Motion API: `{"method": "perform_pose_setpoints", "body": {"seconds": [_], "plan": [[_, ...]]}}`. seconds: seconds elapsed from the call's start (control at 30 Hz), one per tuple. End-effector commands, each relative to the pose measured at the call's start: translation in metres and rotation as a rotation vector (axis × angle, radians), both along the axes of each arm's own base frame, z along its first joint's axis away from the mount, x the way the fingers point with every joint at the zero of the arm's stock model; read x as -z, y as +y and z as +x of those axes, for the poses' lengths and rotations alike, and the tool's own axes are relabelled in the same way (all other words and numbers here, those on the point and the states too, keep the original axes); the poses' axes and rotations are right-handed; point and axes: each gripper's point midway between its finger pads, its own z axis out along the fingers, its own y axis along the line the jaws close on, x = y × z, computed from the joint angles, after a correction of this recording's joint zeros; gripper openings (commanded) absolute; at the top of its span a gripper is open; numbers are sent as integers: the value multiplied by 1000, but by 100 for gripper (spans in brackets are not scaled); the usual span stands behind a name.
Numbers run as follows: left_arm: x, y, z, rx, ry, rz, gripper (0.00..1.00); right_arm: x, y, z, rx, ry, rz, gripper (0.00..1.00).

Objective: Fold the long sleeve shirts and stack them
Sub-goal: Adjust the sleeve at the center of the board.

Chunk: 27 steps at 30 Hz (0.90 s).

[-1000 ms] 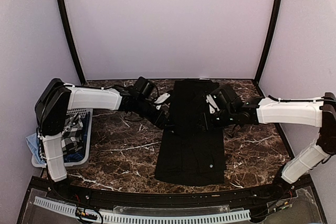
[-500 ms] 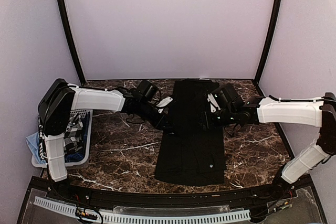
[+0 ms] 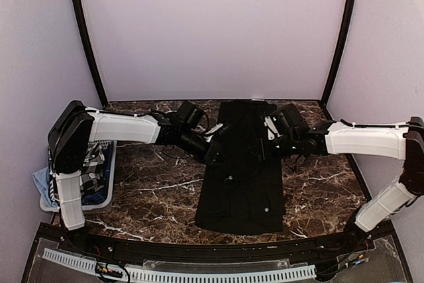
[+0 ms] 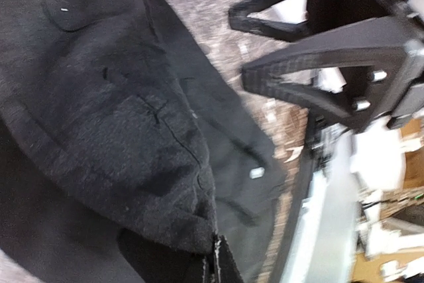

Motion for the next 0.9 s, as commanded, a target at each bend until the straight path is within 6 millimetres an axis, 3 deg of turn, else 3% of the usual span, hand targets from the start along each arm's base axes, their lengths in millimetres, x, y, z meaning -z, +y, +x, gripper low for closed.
{"method": "perform_pose_setpoints", "body": {"seconds": [0.0,0.17,0.37,0.47,0.67,0.87], "plan": [[-61,-13,-10,-97,209,-133,0,-9,1,14,35,-28,37,53],[-45,-4,-17,-214,395,-113,0,0,2,12,32,1,35,53],[23,22,-25,-343,538,23,0,6,-1,13,54,13,16,53],[41,30,-27,-373,559,64,0,5,-6,14,79,5,5,53],[39,39,-29,-428,583,79,0,3,-29,24,179,4,-31,53],[43,56,-40,-481,608,112,0,3,-31,32,203,14,-9,53]]}}
